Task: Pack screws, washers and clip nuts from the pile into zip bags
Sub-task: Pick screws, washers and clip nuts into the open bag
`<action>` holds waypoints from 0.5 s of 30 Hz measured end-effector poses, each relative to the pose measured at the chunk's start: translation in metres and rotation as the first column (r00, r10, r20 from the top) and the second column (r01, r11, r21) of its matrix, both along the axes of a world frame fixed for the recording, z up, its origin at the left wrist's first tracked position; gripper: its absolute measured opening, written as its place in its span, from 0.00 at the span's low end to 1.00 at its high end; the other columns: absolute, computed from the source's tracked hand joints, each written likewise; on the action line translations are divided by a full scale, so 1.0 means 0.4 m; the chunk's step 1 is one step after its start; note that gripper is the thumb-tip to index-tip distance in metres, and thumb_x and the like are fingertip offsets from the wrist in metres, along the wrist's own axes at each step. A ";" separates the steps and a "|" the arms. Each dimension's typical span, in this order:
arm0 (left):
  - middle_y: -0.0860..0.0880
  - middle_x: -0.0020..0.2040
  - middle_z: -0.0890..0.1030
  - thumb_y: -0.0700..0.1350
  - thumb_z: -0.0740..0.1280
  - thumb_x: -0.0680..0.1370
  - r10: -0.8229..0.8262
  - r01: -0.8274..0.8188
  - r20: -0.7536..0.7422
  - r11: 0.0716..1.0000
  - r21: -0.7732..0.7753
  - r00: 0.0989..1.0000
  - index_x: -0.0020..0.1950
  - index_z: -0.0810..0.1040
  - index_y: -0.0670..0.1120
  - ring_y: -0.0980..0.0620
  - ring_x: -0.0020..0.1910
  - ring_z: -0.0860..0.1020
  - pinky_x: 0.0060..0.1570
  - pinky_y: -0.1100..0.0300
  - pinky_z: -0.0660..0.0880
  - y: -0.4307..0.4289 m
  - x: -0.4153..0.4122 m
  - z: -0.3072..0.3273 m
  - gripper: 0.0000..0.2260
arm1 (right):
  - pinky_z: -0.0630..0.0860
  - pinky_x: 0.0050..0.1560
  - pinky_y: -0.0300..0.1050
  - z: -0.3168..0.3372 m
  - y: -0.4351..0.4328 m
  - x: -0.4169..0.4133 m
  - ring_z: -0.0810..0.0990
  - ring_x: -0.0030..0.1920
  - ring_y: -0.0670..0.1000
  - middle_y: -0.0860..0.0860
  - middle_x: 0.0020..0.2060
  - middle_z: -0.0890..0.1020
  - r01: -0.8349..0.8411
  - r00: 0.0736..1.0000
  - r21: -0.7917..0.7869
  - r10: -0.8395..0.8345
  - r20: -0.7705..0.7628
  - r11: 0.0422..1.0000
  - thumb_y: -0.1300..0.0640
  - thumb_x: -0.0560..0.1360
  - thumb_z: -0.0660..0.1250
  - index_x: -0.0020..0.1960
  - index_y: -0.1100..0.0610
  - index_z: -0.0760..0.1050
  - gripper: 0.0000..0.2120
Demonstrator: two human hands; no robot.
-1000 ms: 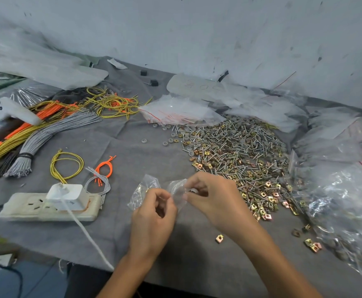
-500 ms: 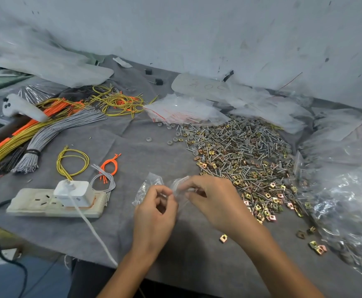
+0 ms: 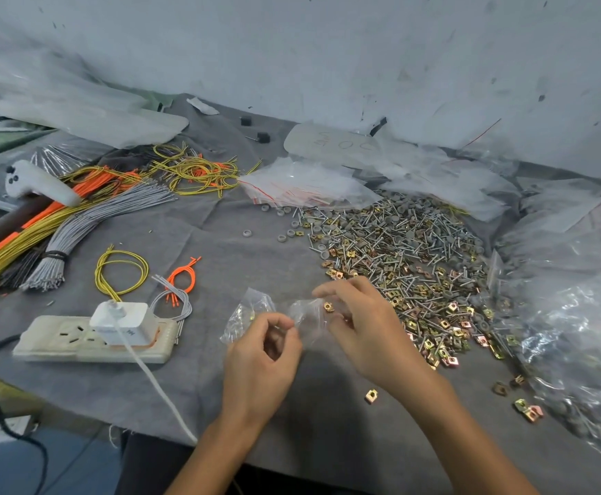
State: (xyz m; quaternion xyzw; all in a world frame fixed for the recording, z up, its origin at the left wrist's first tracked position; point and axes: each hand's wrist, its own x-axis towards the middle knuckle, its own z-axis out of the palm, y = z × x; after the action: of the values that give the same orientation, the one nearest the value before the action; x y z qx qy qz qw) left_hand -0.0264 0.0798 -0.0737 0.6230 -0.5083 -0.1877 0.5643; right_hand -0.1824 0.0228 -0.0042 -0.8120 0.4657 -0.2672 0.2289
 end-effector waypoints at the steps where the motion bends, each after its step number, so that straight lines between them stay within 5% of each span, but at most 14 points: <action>1: 0.54 0.32 0.76 0.49 0.69 0.73 -0.007 0.007 0.061 1.000 -0.007 0.998 0.44 0.78 0.54 0.57 0.29 0.74 0.33 0.63 0.72 0.006 -0.004 0.001 0.02 | 0.75 0.54 0.42 -0.003 -0.004 -0.004 0.79 0.46 0.45 0.45 0.54 0.73 -0.013 1.000 0.056 0.013 -0.012 0.998 0.64 0.78 0.67 0.64 0.49 0.78 0.17; 3: 0.55 0.32 0.74 0.49 0.70 0.73 -0.028 0.030 0.195 1.000 -0.009 0.980 0.45 0.78 0.55 0.59 0.30 0.74 0.33 0.58 0.75 0.027 -0.014 -0.001 0.03 | 0.75 0.55 0.42 -0.017 -0.010 -0.006 0.79 0.48 0.44 0.45 0.54 0.77 -0.024 0.999 0.154 0.030 -0.038 0.988 0.60 0.79 0.67 0.66 0.47 0.78 0.17; 5: 0.57 0.35 0.73 0.52 0.69 0.73 -0.050 0.054 0.289 0.998 -0.009 0.956 0.49 0.78 0.57 0.60 0.34 0.74 0.34 0.55 0.76 0.060 -0.025 -0.006 0.06 | 0.73 0.48 0.36 -0.038 -0.007 -0.009 0.78 0.41 0.38 0.43 0.44 0.81 -0.015 0.997 0.182 0.027 -0.065 0.983 0.58 0.78 0.69 0.63 0.45 0.79 0.15; 9: 0.59 0.45 0.76 0.54 0.72 0.71 -0.023 0.059 0.458 0.996 -0.063 0.889 0.55 0.77 0.57 0.57 0.44 0.77 0.40 0.60 0.76 0.125 -0.030 -0.039 0.14 | 0.72 0.41 0.35 -0.074 0.012 -0.023 0.79 0.37 0.40 0.42 0.39 0.84 0.011 0.998 0.221 0.002 -0.061 0.975 0.56 0.78 0.69 0.57 0.42 0.81 0.11; 12: 0.56 0.52 0.80 0.50 0.71 0.73 0.050 0.011 0.509 0.993 -0.116 0.859 0.57 0.76 0.55 0.51 0.47 0.79 0.46 0.59 0.75 0.143 -0.010 -0.064 0.14 | 0.71 0.38 0.33 -0.082 0.020 -0.029 0.79 0.36 0.39 0.35 0.37 0.83 0.020 0.999 0.237 -0.028 0.029 0.971 0.56 0.77 0.69 0.55 0.43 0.82 0.10; 15: 0.57 0.52 0.81 0.48 0.69 0.78 0.120 -0.026 0.506 0.982 -0.189 0.854 0.56 0.77 0.55 0.52 0.48 0.79 0.49 0.59 0.75 0.143 0.011 -0.064 0.08 | 0.75 0.40 0.40 -0.077 0.024 -0.036 0.80 0.34 0.41 0.39 0.36 0.83 0.018 0.993 0.323 -0.054 0.103 0.946 0.55 0.76 0.69 0.54 0.40 0.82 0.11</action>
State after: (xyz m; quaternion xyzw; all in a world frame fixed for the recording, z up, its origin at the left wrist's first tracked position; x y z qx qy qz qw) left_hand -0.0221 0.1371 -0.0994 0.6171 -0.6310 0.0528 0.4671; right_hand -0.1969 0.0322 -0.0351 -0.7393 0.5044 -0.2363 0.3785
